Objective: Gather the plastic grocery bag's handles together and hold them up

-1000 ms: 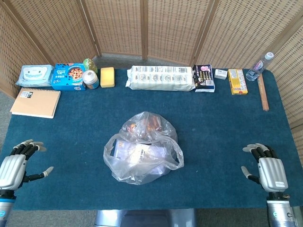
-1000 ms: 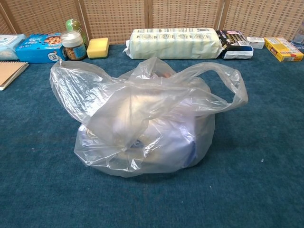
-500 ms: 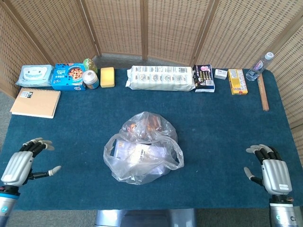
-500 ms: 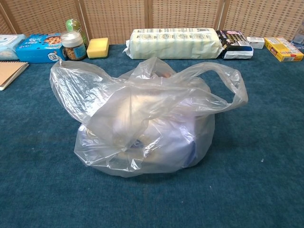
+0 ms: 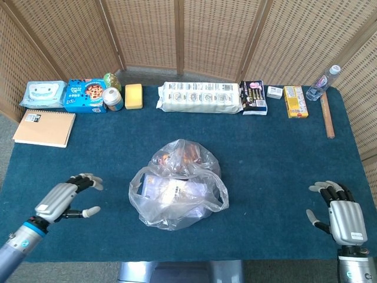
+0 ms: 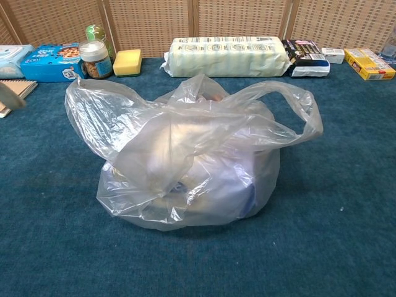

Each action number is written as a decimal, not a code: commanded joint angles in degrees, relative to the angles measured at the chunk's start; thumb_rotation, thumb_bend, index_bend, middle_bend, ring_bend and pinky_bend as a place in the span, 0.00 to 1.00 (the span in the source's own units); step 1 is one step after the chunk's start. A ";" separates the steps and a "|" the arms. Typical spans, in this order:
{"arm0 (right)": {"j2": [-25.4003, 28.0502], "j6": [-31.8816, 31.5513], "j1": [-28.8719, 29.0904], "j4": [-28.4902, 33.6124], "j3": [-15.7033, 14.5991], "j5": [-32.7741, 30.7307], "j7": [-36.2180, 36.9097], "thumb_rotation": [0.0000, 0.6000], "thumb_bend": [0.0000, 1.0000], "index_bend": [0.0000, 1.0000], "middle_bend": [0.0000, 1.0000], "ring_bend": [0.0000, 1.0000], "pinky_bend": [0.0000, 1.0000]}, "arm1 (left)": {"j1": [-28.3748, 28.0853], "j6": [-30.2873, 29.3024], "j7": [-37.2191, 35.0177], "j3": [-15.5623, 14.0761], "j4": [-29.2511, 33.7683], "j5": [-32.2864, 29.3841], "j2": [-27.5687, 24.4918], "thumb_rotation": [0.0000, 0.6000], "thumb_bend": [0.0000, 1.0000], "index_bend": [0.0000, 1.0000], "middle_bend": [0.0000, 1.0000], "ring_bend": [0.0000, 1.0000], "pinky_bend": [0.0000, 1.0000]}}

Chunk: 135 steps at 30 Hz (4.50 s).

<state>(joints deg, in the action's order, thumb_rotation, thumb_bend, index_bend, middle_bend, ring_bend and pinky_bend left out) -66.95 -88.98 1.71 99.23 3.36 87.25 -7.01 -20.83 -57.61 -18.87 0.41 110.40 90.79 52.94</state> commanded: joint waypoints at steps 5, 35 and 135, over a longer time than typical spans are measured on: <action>0.30 -0.85 -0.62 0.15 -0.18 0.35 0.16 1.00 0.29 0.32 0.29 0.21 0.15 | -7.88 8.56 -7.46 -0.54 1.13 3.55 -0.87 0.00 0.01 0.15 0.12 0.06 0.15; 0.57 -2.19 -2.14 -0.89 -0.27 0.49 1.89 1.00 0.29 0.32 0.29 0.21 0.15 | -21.11 12.01 -18.26 6.74 -4.49 -4.75 15.70 0.00 0.00 0.11 0.10 0.04 0.15; -2.39 7.22 9.37 -1.79 3.08 5.05 12.80 1.00 0.28 0.30 0.28 0.21 0.21 | -37.58 18.49 -105.03 16.15 -13.24 -6.80 10.23 0.00 0.19 0.39 0.47 0.45 0.58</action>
<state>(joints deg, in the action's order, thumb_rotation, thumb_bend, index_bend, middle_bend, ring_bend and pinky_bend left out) -69.08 -82.05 10.80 97.63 6.51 92.12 5.72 -58.20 -39.39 -124.15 16.35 97.24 84.31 63.00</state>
